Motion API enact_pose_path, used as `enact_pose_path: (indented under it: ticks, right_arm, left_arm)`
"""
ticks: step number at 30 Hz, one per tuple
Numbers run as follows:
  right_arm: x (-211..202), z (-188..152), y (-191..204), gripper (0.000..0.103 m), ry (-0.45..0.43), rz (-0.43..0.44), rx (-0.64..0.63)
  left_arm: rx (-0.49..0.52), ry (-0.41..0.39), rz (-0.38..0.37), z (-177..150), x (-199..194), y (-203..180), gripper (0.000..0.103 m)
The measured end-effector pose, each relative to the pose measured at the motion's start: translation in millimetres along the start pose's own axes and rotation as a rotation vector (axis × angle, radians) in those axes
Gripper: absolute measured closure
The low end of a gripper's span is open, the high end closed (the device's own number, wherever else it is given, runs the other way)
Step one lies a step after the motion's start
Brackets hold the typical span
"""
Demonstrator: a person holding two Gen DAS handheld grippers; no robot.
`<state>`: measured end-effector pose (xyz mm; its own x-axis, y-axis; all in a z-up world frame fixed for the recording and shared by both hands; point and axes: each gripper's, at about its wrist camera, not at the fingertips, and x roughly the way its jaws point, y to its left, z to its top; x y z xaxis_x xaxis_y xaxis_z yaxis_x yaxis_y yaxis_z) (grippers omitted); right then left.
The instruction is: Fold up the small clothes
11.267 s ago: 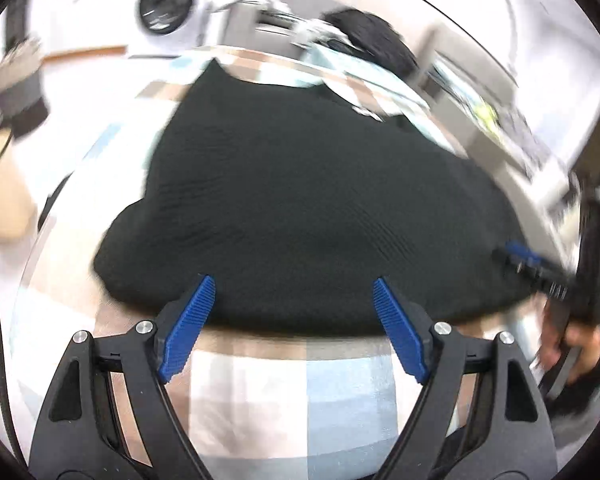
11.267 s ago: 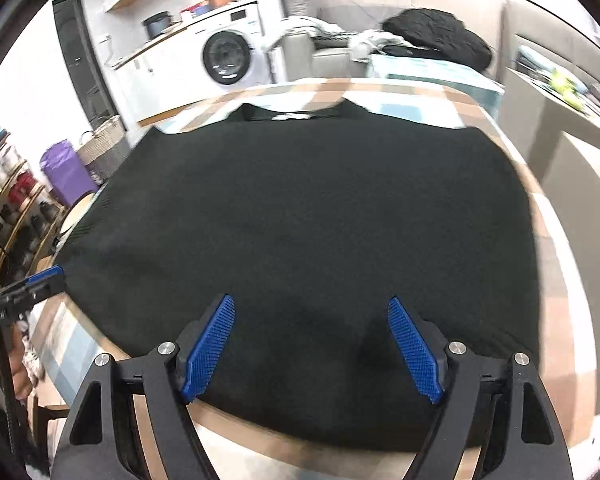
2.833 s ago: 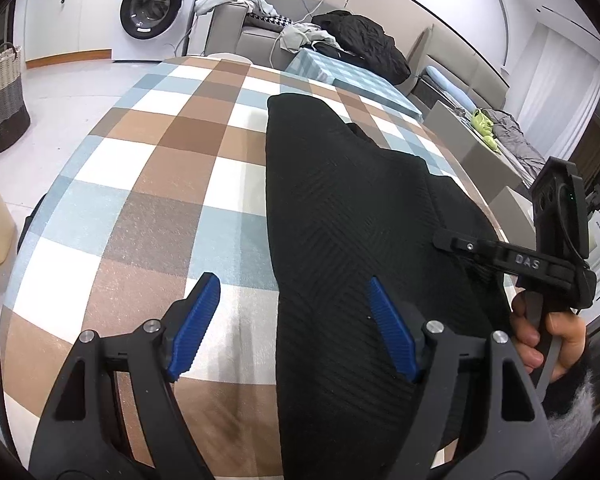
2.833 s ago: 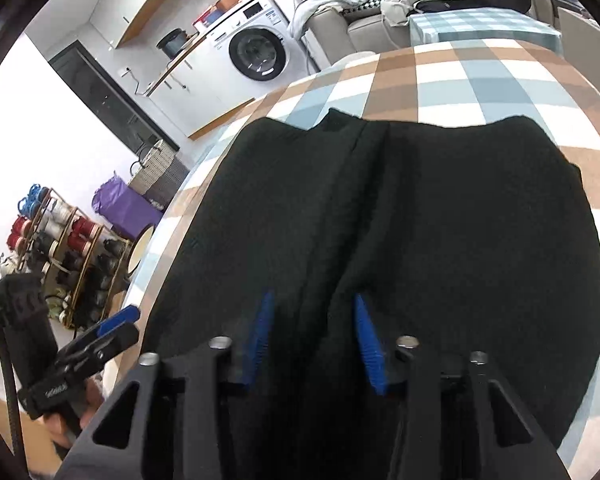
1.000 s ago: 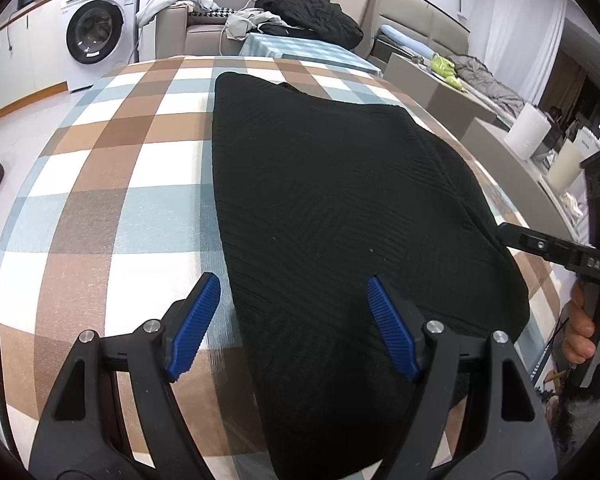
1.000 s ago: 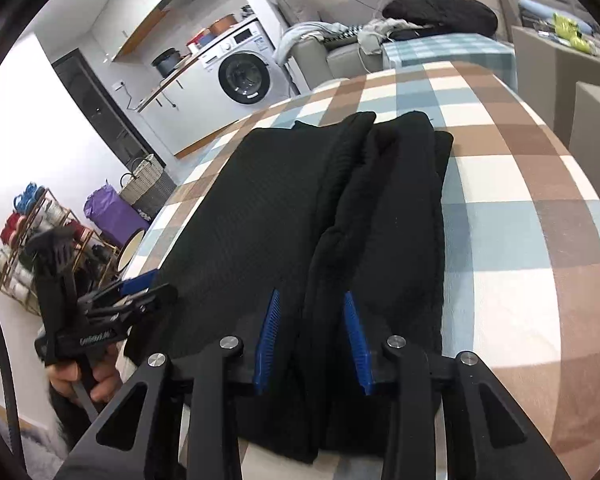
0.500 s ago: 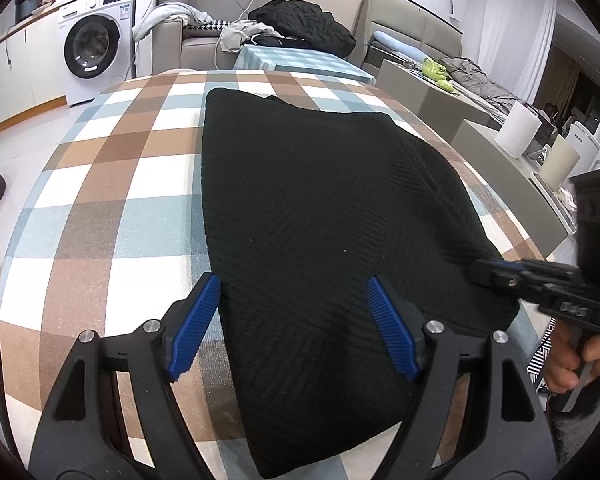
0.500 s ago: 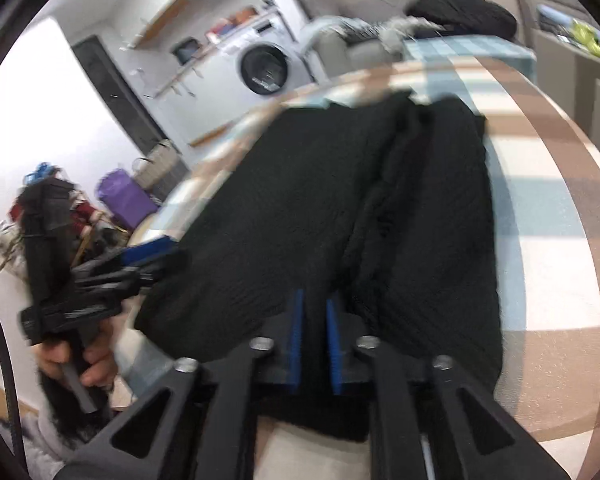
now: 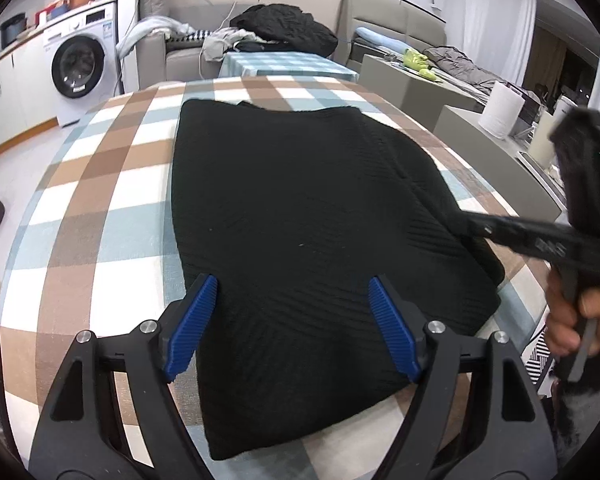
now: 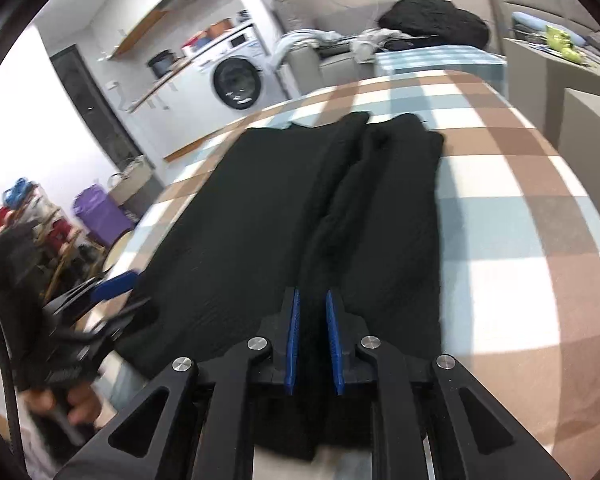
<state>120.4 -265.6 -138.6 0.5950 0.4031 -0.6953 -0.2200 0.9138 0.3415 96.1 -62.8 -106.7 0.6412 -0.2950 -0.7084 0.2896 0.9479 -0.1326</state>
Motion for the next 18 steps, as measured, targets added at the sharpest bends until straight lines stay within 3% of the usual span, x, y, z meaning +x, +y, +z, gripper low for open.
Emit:
enact_pose_path:
  ticks: [6, 8, 10, 14, 18]
  right_arm:
    - [27.6, 9.2, -2.6, 0.089, 0.056, 0.061, -0.010]
    - [25.7, 11.1, 0.6, 0.098, 0.042, 0.058, -0.038]
    - [14.2, 14.8, 0.1, 0.098, 0.004, 0.104, -0.047]
    - [21.5, 12.4, -25.3, 0.098, 0.056, 0.053, 0.045]
    - [16.2, 6.7, -26.5, 0.094, 0.058, 0.083, 0.055]
  left_arm:
    - [0.015, -0.029, -0.027, 2.6, -12.7, -11.0, 0.027]
    - [0.035, -0.025, -0.052, 2.1, -14.4, -19.8, 0.026]
    - [0.057, -0.019, -0.065, 0.2, -12.9, -31.8, 0.026]
    - [0.086, 0.009, -0.096, -2.0, 0.4, -55.2, 0.026]
    - [0.105, 0.041, -0.127, -2.2, 15.7, -78.1, 0.026]
